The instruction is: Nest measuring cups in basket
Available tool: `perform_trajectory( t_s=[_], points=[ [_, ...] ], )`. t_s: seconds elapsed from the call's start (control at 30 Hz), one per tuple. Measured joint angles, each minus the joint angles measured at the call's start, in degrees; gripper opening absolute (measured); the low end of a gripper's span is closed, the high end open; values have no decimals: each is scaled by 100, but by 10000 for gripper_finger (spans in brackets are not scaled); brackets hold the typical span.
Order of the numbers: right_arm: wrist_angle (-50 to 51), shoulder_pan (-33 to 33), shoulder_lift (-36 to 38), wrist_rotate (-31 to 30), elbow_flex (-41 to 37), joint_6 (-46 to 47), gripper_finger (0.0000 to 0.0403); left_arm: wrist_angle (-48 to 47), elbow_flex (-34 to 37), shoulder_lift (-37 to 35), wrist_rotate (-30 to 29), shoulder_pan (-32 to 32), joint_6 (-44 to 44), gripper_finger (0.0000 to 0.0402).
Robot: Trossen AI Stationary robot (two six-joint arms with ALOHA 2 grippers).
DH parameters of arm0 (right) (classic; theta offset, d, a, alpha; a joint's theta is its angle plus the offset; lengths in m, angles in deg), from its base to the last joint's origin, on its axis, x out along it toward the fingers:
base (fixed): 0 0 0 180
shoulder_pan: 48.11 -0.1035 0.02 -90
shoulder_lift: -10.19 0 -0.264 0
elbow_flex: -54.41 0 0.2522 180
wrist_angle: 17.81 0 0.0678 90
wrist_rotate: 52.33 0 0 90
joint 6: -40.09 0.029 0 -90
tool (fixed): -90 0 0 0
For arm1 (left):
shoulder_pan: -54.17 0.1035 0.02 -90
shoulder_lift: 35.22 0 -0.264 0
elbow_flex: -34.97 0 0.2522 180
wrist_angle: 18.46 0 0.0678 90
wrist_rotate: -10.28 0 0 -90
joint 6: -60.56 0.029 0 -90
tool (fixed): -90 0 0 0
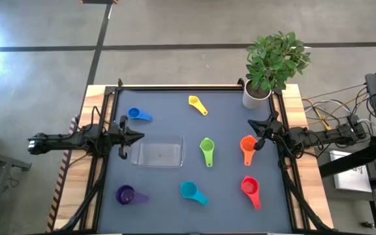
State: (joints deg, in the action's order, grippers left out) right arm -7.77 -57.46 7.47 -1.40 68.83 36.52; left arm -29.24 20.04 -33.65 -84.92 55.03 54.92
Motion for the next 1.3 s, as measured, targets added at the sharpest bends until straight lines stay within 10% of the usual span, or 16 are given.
perform_trajectory(
  t_s=[1.3],
  points=[
    [17,1,-190,5,-4,1,9,148,0,2,-32,0,-1,0]
  ],
)
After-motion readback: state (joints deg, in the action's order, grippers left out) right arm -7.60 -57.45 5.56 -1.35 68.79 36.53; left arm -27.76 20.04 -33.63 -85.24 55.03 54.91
